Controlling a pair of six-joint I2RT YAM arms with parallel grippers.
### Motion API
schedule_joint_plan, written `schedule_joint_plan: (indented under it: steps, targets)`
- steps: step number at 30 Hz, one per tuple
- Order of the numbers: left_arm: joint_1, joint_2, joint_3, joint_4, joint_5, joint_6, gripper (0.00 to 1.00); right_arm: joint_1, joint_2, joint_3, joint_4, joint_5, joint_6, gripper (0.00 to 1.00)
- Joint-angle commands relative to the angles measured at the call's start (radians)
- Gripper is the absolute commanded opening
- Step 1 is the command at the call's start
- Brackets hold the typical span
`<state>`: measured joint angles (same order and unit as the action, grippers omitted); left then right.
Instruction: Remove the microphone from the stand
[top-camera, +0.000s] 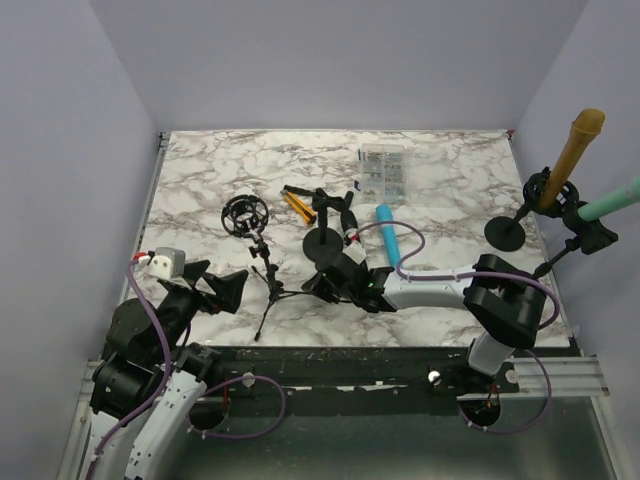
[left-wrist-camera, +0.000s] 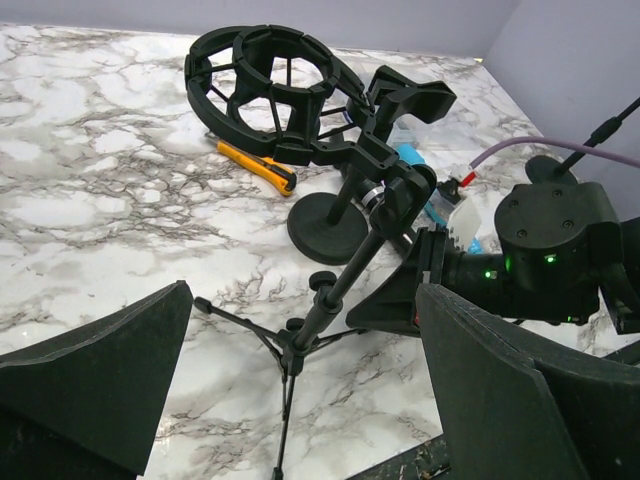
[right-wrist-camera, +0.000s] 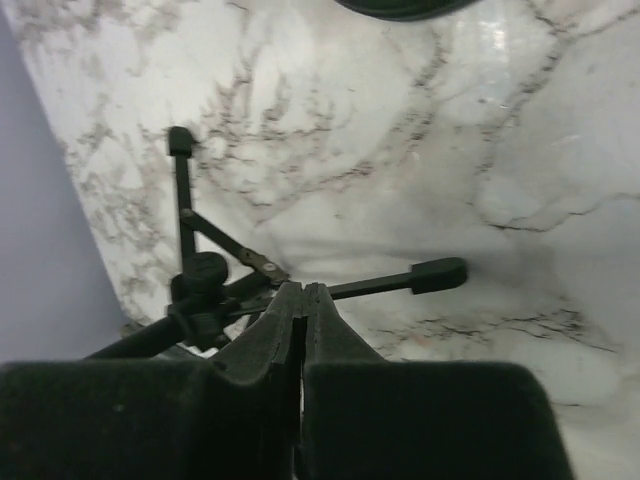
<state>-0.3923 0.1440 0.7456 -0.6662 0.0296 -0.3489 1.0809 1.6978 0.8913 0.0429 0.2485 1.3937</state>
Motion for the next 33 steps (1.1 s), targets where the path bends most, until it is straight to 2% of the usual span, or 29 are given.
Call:
schedule_joint_plan:
  steps: [1, 4, 5, 8, 16, 20, 23, 27, 33]
  targets:
    - [0.000, -0.005, -0.006, 0.019, -0.021, 0.001, 0.99, 0.008, -0.093, 0.027, 0.099, 0.080, -0.097, 0.11]
    - [0.000, -0.004, -0.002, 0.022, -0.022, 0.000, 0.98, 0.008, -0.126, 0.074, -0.029, 0.082, -0.094, 0.53]
    - [0.000, -0.002, 0.000, 0.022, -0.022, 0.002, 0.98, 0.008, -0.135, 0.089, -0.073, 0.071, -0.084, 0.61]
    - [0.000, 0.000, 0.009, 0.030, -0.022, 0.010, 0.99, 0.007, -0.141, 0.143, -0.127, 0.009, -0.051, 0.69]
    - [0.000, 0.004, -0.002, 0.043, -0.021, 0.032, 0.98, 0.014, -0.054, 0.286, -0.181, -0.067, 0.015, 0.69]
    - [0.000, -0.016, -0.016, 0.034, -0.056, 0.041, 0.99, 0.019, -0.010, 0.320, -0.186, -0.087, 0.037, 0.66]
    - [0.000, -0.026, -0.023, 0.043, -0.053, 0.041, 0.98, 0.024, 0.002, 0.322, -0.191, -0.083, 0.058, 0.57]
    - [0.000, -0.026, -0.028, 0.051, -0.050, 0.045, 0.98, 0.026, 0.016, 0.323, -0.185, -0.085, 0.067, 0.55]
    - [0.000, -0.027, -0.030, 0.053, -0.034, 0.047, 0.99, 0.027, 0.028, 0.301, -0.144, -0.092, 0.102, 0.40]
